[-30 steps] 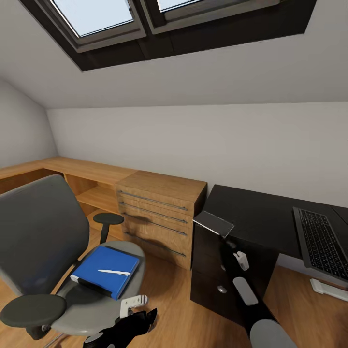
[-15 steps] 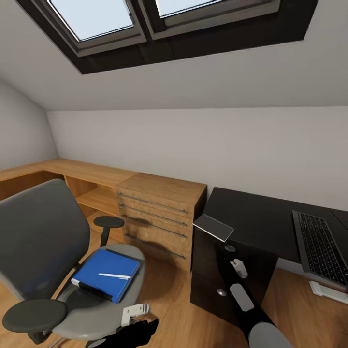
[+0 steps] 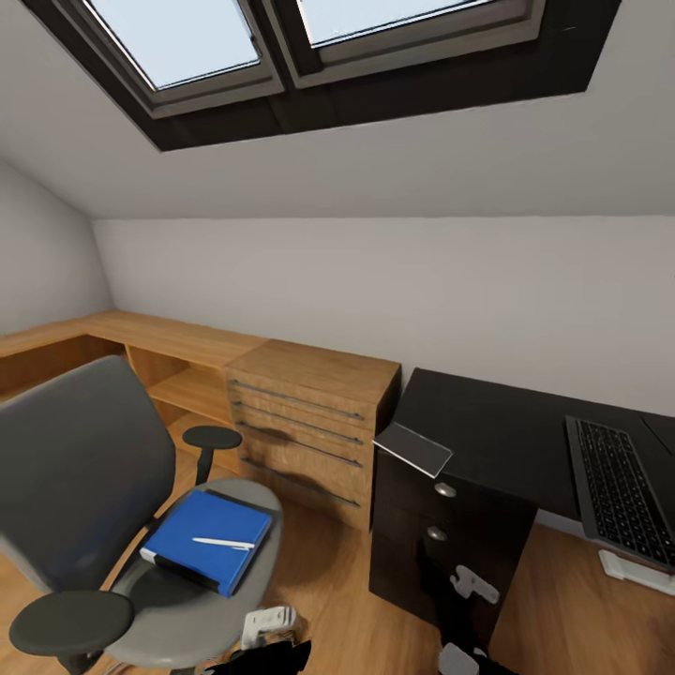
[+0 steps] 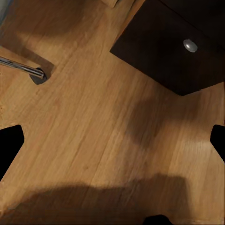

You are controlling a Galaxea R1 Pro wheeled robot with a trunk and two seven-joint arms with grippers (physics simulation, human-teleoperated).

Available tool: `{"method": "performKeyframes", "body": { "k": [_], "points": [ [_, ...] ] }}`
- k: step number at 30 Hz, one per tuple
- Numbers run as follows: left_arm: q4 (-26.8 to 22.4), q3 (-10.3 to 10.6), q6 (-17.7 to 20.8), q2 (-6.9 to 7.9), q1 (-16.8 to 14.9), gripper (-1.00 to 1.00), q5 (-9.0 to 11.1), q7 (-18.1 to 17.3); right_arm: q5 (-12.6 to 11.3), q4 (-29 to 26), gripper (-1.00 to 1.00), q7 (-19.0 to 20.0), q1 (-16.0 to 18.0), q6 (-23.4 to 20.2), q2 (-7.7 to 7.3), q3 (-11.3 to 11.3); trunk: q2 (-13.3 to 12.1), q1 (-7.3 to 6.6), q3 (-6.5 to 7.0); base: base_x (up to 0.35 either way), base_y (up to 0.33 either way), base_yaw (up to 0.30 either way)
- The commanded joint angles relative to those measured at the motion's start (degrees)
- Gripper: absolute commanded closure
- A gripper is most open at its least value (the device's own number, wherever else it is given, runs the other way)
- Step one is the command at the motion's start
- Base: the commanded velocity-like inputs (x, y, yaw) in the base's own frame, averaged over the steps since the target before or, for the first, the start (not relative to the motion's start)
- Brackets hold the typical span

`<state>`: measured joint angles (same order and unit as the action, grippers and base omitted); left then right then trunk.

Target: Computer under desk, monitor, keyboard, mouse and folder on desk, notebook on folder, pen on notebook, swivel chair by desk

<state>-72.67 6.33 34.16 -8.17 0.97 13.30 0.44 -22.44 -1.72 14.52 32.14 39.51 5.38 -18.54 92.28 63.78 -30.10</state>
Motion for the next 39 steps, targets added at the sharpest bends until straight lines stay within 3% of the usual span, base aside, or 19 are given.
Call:
{"method": "performKeyframes", "body": {
  "k": [1,5,10,16,19,21,31,32,39],
  "points": [
    [0.6,0.5,0.3,0.01,0.0,-1.0,-0.3,0.3,-0.2,0.6,-1.0,0.6,-0.1,0.6,-0.02,-0.2,-0.4,-0.23,0.14,0.0,0.0,0.0],
    [3.1,2.3,0.2,0.06,0.0,-1.0,-3.0,2.0,1.3,2.0,-1.0,0.6,-2.5,2.3,-0.13,-0.1,-2.0,-1.1,0.86,0.0,0.0,0.0],
    [6.8,2.8,-0.5,0.08,0.0,-1.0,-3.9,2.8,3.0,2.4,-1.0,0.5,-4.1,3.2,-0.62,-0.1,-4.0,-2.2,1.76,0.0,0.0,0.0],
    [16.5,3.1,-10.4,0.19,0.0,-1.0,-4.2,3.0,3.7,2.8,-1.0,-0.1,-5.7,3.3,-0.62,-0.2,-6.4,-3.52,2.83,0.0,0.0,0.0],
    [19.0,3.1,-13.2,0.24,0.0,-1.0,-4.2,3.0,3.7,2.8,-1.0,-0.1,-5.9,3.3,-0.59,-0.3,-7.6,-4.18,3.37,0.0,0.0,0.0],
    [24.6,3.0,-17.0,0.51,0.0,-1.0,-4.2,3.0,3.6,2.8,-1.0,-0.2,-7.0,3.2,-0.98,-0.3,-8.4,-4.62,3.73,0.0,0.0,0.0],
    [28.8,2.9,-18.0,1.25,0.0,-1.0,-4.2,3.0,3.6,2.7,-1.0,-1.5,-7.3,2.6,-1.95,-0.2,-12.4,-6.82,5.53,0.0,0.0,0.0],
    [31.1,2.9,-19.4,1.34,-0.3,-1.0,-4.2,3.0,3.7,2.6,-1.0,-3.6,-7.3,2.8,-1.96,-0.2,-12.8,-7.04,5.71,0.0,0.0,-0.03],
    [32.1,2.6,-21.7,1.44,-0.4,-1.0,-3.9,3.0,3.8,2.7,-1.0,-4.9,-7.4,2.8,-1.73,-0.2,-15.6,-8.57,6.96,0.0,0.0,-0.01]
  ]
}}
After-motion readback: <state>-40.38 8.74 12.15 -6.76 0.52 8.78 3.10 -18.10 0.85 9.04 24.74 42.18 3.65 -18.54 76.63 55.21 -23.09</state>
